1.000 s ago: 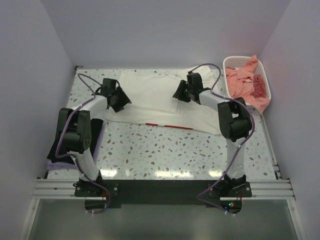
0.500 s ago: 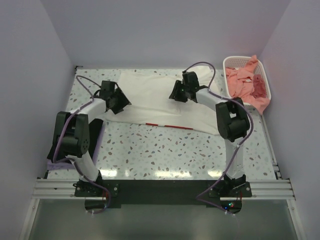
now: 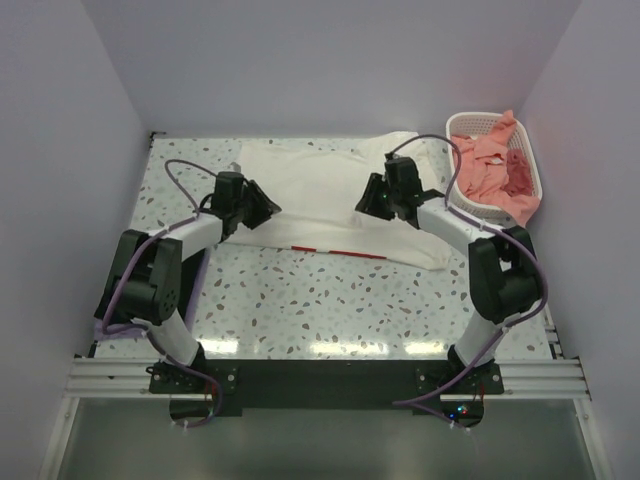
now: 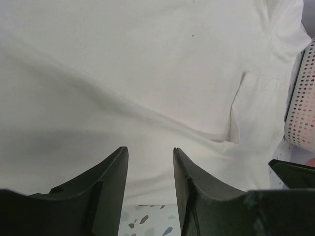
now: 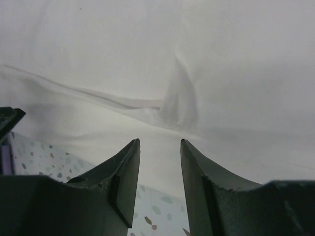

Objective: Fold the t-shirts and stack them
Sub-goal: Fold the tshirt

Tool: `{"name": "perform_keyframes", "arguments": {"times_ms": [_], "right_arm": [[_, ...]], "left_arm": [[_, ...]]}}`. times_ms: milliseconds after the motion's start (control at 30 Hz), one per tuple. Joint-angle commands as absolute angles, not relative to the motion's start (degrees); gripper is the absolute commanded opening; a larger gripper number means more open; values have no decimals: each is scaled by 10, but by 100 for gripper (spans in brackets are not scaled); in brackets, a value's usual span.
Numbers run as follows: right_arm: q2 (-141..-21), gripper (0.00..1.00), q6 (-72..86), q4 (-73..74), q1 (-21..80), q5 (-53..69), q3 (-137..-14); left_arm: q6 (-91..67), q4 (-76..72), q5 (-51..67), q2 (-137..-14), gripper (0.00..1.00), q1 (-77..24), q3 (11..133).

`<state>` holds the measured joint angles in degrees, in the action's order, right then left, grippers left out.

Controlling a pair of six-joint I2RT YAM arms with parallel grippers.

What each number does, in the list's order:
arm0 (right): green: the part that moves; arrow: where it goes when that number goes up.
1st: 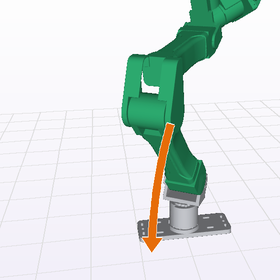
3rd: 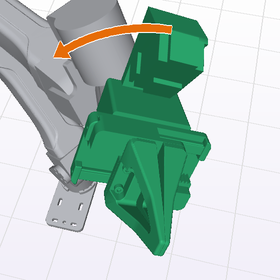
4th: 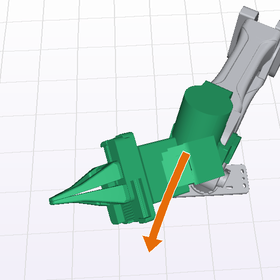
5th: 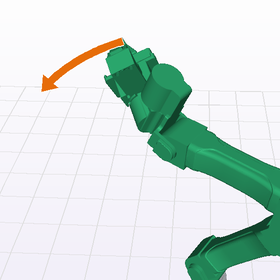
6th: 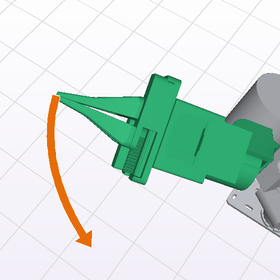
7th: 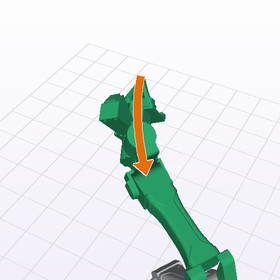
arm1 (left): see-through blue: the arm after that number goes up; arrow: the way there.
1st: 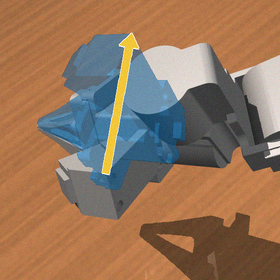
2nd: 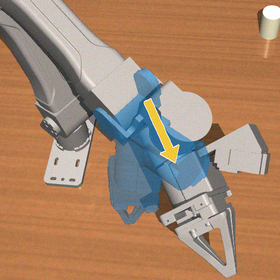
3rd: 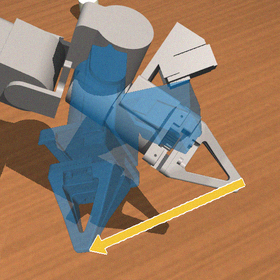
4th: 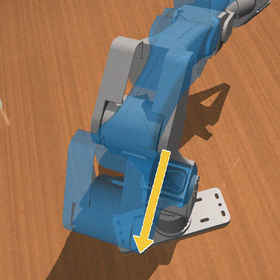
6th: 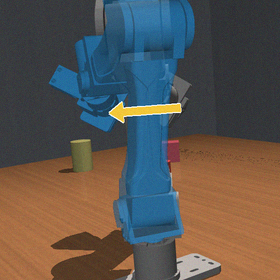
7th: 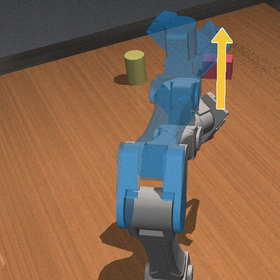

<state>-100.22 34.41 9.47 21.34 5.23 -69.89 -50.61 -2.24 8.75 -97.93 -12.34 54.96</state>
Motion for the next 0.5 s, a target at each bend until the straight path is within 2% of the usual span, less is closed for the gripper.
{"name": "perform_keyframes", "arguments": {"times_ms": [0, 233, 467], "right_arm": [[-1005, 42, 333, 98, 216, 19, -660], [-958, 40, 335, 109, 216, 2, -568], [-899, 40, 326, 134, 215, -30, -467]], "left_arm": [[-525, -97, 99, -994, 46, -144, 553], [-533, -110, 91, -994, 35, -152, 484], [-543, -126, 63, -947, 34, -156, 382]]}}
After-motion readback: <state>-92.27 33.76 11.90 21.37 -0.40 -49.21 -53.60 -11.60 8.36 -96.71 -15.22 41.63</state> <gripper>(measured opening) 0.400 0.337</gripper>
